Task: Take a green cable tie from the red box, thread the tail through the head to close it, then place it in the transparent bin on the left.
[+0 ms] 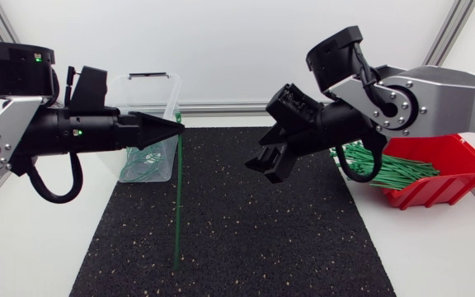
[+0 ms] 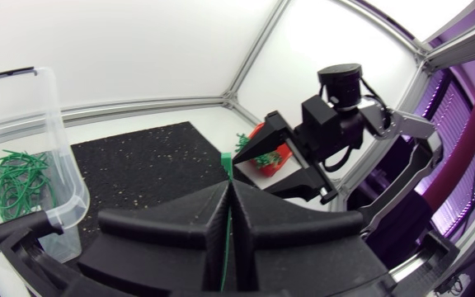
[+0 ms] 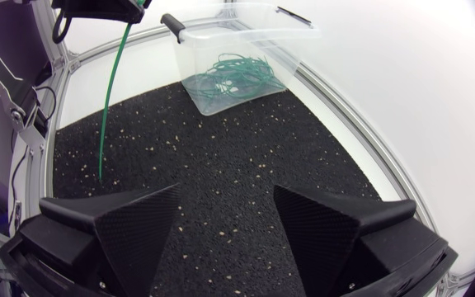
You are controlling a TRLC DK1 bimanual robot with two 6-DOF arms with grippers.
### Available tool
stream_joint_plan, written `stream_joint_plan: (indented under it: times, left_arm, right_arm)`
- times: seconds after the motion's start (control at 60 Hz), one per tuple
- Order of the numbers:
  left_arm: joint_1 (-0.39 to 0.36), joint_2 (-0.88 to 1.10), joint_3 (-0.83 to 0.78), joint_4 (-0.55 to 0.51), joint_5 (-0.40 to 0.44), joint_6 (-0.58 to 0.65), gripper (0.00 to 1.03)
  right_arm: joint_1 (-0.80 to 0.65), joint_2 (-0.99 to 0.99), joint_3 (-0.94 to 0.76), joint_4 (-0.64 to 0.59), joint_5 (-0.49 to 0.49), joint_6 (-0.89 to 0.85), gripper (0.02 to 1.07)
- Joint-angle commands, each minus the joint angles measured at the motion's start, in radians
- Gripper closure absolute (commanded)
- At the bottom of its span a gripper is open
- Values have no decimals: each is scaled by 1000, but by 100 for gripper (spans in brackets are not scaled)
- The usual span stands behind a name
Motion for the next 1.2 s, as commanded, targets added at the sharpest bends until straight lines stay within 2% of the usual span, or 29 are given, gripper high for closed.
stream_joint_plan:
  times: [0.0,0.133,0.217,0.333,0.417,0.533,0.65,0.733,0.817,0.933,1.117,1.183]
  left_arm:
    - [-50,20,46,-49,-79,117,100]
    - [-140,35,38,-100,-268,210,100]
    - [-162,41,37,-114,-315,226,100]
    - [-156,49,60,-143,-329,233,100]
    - [-139,72,87,-166,-321,233,100]
    - [-90,116,127,-191,-197,224,100]
    - [-64,147,155,-191,-133,187,100]
    - [-62,138,149,-188,-134,186,100]
    - [-54,125,144,-194,-183,194,100]
    - [-68,96,126,-220,-358,226,100]
    - [-79,52,110,-227,-357,238,100]
    - [-85,44,107,-232,-315,241,100]
  right_arm:
    - [-19,5,-28,-27,13,-69,11]
    - [-25,4,-36,-35,52,-72,11]
    - [-11,27,-26,-44,141,-62,11]
    - [15,44,-42,-35,216,-58,11]
    - [58,17,-89,34,306,-53,11]
    - [110,-15,-117,77,385,-56,11]
    - [141,-19,-118,82,441,-88,11]
    - [187,-41,-152,120,503,-118,11]
    - [216,-41,-163,116,536,-116,11]
    - [224,-29,-178,116,538,-110,11]
    - [228,-29,-192,116,538,-101,11]
    - [233,-32,-197,114,538,-93,11]
